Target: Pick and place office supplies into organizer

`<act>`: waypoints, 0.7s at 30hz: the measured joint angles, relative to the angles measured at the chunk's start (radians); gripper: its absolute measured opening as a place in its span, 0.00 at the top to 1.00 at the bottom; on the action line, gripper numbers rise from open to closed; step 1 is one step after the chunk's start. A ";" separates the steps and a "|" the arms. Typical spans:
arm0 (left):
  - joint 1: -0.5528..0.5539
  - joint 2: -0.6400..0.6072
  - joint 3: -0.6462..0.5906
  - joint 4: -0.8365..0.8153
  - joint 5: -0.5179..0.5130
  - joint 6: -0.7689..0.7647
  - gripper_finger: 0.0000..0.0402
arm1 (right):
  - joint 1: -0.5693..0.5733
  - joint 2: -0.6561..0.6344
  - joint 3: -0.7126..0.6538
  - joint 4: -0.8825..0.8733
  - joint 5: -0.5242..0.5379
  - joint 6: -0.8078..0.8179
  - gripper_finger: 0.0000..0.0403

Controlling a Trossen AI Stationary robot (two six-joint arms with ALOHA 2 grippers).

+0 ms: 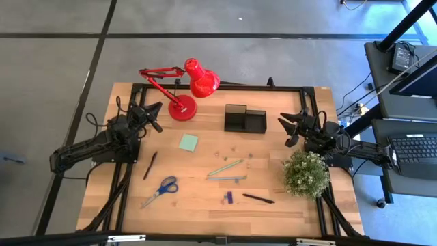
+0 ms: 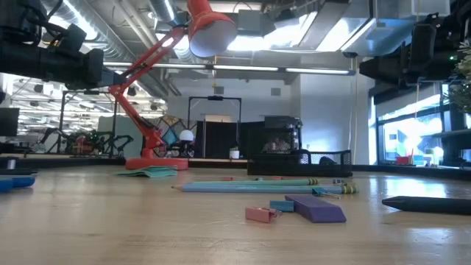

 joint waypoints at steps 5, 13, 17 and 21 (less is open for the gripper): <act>0.000 0.000 0.000 0.000 0.000 0.000 0.92 | 0.000 0.000 0.000 0.000 0.000 0.000 0.69; 0.000 0.000 0.000 0.000 0.000 0.000 0.92 | 0.000 0.000 0.000 0.000 0.000 0.001 0.69; 0.000 0.000 0.000 0.000 0.000 0.000 0.92 | 0.000 0.000 0.000 0.000 0.000 0.028 0.69; 0.000 0.000 0.000 0.001 0.000 0.000 0.92 | 0.000 0.000 0.000 0.000 -0.002 0.148 0.69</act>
